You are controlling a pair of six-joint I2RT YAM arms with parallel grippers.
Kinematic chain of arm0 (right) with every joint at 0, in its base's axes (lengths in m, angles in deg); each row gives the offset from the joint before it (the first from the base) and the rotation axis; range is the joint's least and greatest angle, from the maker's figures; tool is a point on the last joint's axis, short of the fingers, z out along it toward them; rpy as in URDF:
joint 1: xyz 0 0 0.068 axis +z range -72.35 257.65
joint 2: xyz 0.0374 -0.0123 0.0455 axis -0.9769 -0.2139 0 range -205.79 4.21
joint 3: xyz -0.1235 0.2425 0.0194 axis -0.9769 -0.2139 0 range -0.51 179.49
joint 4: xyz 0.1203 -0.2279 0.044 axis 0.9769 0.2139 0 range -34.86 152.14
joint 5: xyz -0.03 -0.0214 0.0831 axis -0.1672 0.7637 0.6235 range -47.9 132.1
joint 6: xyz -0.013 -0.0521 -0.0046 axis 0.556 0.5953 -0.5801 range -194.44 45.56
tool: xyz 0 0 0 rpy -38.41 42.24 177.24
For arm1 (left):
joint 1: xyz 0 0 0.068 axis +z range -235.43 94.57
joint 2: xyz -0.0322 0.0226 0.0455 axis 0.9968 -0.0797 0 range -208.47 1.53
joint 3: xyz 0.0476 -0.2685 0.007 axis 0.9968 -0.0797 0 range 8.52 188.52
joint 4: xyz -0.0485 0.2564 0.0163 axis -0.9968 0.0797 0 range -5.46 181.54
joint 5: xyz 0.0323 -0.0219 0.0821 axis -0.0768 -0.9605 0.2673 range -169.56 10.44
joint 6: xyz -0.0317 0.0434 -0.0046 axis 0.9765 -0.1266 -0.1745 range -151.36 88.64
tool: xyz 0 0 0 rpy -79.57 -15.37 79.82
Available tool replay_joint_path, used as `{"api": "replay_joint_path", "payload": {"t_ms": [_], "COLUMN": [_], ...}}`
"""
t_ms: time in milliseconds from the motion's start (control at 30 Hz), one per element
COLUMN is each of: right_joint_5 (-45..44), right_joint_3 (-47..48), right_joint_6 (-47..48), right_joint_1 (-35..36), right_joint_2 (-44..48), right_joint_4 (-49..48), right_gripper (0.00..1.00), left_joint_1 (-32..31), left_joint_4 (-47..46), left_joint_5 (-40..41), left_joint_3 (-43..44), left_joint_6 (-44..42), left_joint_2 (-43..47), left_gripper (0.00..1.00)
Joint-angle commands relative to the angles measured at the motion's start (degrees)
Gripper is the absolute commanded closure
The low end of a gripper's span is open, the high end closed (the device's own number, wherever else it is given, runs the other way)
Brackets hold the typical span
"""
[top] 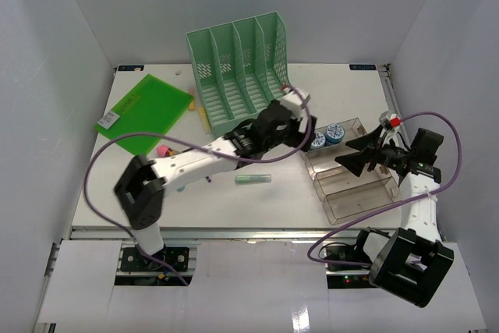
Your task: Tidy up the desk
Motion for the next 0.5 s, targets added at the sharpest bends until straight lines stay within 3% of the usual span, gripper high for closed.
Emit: {"api": "replay_joint_path", "payload": {"t_ms": [0, 67, 167, 233, 333, 467], "right_joint_5": [4.9, 0.2, -8.4, -13.6, -28.2, -47.4], "right_joint_3": [3.7, 5.0, 7.1, 7.8, 8.9, 11.4], "right_joint_6": [22.5, 29.0, 38.6, 37.1, 29.6, 21.2], "right_joint_1": [5.3, 10.6, 25.0, 33.8, 47.1, 62.4], "right_joint_2": [-0.2, -1.4, -4.1, -5.2, -7.1, -14.8], "right_joint_4": [15.3, 21.3, 26.5, 23.4, 16.8, 7.0], "right_gripper": [0.10, 0.10, 0.10, 0.09, 0.10, 0.10], "left_joint_1": [3.0, 4.4, 6.3, 7.5, 8.1, 8.3], "left_joint_4": [4.5, 7.5, 14.8, 19.7, 25.7, 30.1], "left_joint_5": [-1.2, -0.7, 3.6, 7.0, 12.1, 16.4], "left_joint_3": [-21.0, -28.2, -37.3, -41.1, -45.7, -49.8], "left_joint_6": [1.8, 2.6, 3.6, 4.8, 7.1, 9.8], "left_joint_2": [23.6, 30.3, 48.6, 59.1, 70.7, 78.4], "left_gripper": [0.02, 0.02, 0.02, 0.02, 0.02, 0.02]}}
